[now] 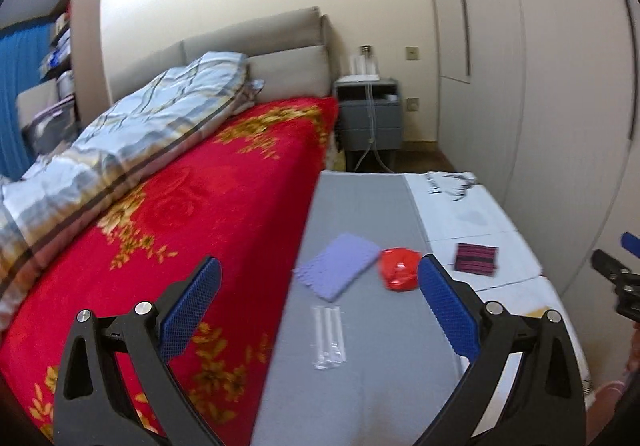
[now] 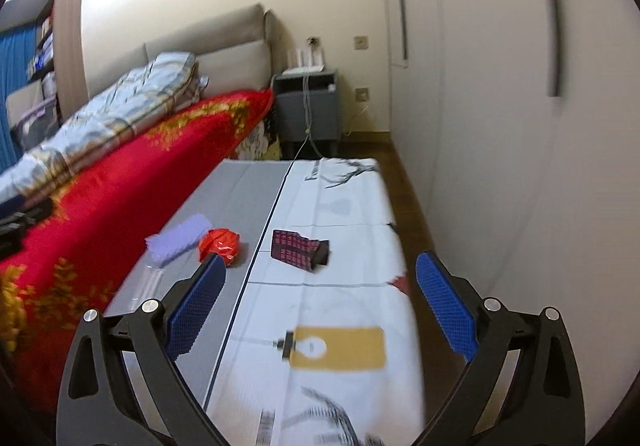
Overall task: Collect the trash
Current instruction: 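Move both open tools back over the remaining trash on the bench, then grasp the pink-black card with the right tool and lift it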
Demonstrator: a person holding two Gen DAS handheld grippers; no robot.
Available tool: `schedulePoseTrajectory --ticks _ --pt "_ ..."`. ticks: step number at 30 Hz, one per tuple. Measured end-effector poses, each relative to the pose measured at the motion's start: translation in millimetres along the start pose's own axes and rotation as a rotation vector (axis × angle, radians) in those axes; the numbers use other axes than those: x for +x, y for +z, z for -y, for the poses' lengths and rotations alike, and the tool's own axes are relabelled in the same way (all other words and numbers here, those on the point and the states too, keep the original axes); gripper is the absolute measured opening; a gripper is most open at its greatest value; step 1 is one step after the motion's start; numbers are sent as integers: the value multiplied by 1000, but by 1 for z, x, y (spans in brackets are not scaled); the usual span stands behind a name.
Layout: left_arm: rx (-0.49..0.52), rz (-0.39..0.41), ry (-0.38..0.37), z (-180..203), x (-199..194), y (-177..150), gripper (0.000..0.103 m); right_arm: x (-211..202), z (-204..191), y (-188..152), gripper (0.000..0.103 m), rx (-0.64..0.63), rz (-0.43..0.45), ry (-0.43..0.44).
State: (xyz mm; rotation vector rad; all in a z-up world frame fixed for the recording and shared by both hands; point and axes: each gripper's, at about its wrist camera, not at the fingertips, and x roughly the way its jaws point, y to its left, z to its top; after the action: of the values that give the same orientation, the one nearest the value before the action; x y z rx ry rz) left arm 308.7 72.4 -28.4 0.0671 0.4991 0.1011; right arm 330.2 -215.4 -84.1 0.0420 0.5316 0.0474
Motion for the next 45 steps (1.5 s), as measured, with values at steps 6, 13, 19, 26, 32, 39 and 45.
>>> schedulePoseTrajectory --ticks 6,13,19,26,32,39,45 --pt "8 -28 67 -13 32 -3 95 100 -16 -10 94 -51 -62 -26" --pt "-32 -56 85 -28 45 -3 95 163 -25 -9 94 -67 -97 -37" --pt "-64 -79 60 -31 51 -5 95 187 -30 -12 90 -88 -124 -30" --pt "-82 -95 44 -33 54 -6 95 191 -47 -15 28 -172 -149 26" --pt "-99 -96 55 -37 56 -6 95 180 -64 -19 1 -257 -115 71" --pt "-72 -70 68 -33 52 -5 95 145 -60 -9 1 -198 -79 112" --pt "-57 -35 73 -29 45 -3 95 93 -59 5 1 -187 -33 111"
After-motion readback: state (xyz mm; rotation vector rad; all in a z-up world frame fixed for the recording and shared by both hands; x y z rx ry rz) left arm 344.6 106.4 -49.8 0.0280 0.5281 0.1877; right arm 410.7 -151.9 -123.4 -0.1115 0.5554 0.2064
